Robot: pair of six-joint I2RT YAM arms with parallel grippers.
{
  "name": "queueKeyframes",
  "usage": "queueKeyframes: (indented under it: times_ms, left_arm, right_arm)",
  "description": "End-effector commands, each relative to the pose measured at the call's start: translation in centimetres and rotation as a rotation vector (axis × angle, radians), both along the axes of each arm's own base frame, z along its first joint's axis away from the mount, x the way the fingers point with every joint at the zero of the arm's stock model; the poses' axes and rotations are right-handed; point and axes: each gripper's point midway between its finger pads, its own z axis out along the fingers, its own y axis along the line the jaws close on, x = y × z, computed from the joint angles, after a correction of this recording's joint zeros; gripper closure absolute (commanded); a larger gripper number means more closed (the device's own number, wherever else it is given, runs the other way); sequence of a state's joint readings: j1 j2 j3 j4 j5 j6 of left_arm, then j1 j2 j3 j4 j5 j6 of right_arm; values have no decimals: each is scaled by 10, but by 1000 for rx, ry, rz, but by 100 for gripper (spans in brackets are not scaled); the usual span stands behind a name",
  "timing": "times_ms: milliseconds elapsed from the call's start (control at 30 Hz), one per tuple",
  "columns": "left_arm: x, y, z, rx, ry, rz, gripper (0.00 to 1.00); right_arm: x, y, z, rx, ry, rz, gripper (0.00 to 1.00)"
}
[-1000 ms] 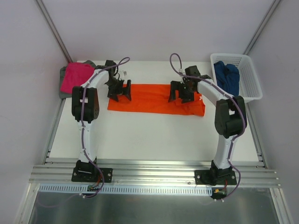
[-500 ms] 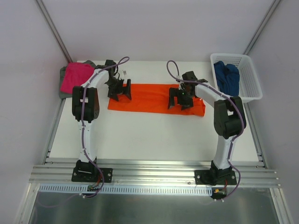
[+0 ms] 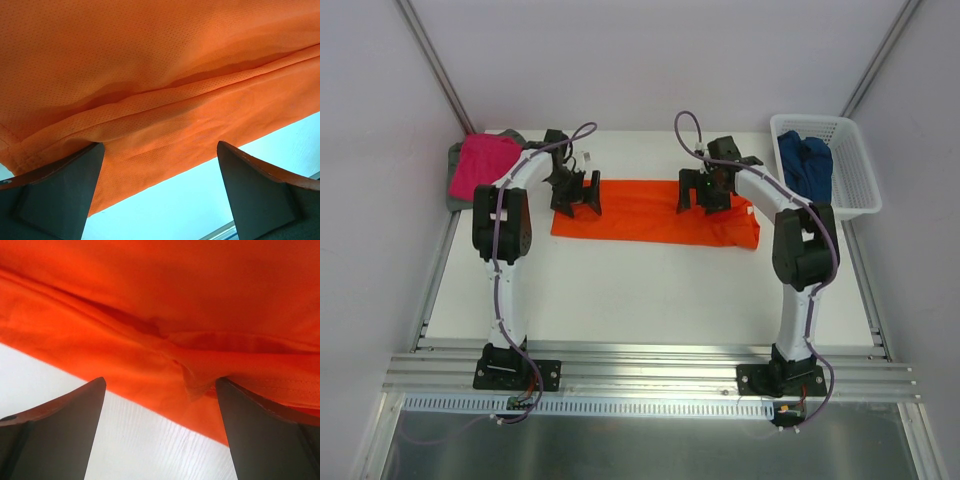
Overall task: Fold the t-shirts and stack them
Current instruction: Fold the tshirt
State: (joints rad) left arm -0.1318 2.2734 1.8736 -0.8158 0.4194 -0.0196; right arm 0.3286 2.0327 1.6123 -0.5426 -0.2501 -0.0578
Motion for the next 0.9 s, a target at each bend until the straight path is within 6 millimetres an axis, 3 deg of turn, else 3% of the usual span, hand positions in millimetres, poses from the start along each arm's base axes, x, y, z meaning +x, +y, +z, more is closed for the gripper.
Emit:
queueKeyframes:
  times_ms: [0, 200, 233, 267, 333, 467, 633, 700, 733, 767, 800, 833, 867]
  left_arm:
    - [-20, -6, 3, -10, 52, -3, 1]
    - [-26, -7, 5, -12, 55, -8, 1]
    - [-27, -7, 4, -9, 55, -10, 1]
    - [-28, -8, 5, -8, 54, -13, 1]
    - [-30, -9, 7, -9, 53, -18, 1]
    - [-36, -8, 6, 3, 57, -23, 1]
    - [-43, -4, 10, 25, 52, -27, 1]
    - [-44, -3, 12, 29, 44, -29, 1]
    - [-44, -3, 14, 32, 37, -31, 1]
    - [-45, -3, 15, 28, 36, -31, 1]
    - [-44, -4, 16, 25, 33, -33, 1]
    - [-44, -4, 18, 25, 30, -33, 1]
    - [-44, -4, 19, 24, 27, -35, 1]
  right_arm:
    - [28, -9, 5, -31, -65, -31, 4]
    - [70, -21, 3, -72, -145, -68, 4]
    - [83, -22, 13, -68, -185, -77, 4]
    - [89, -23, 7, -79, -183, -86, 4]
    - [104, -24, 17, -70, -223, -97, 4]
    - [115, -20, 22, -54, -247, -104, 4]
    - [109, -20, 41, -25, -252, -117, 4]
    - [93, -23, 41, -22, -209, -128, 4]
    - [87, -24, 57, -10, -223, -131, 4]
    - [80, -23, 62, -2, -216, -130, 4]
    - [68, -27, 55, -9, -182, -133, 4]
    - [62, -28, 71, 1, -203, -135, 4]
    - [55, -30, 71, 1, -193, -140, 4]
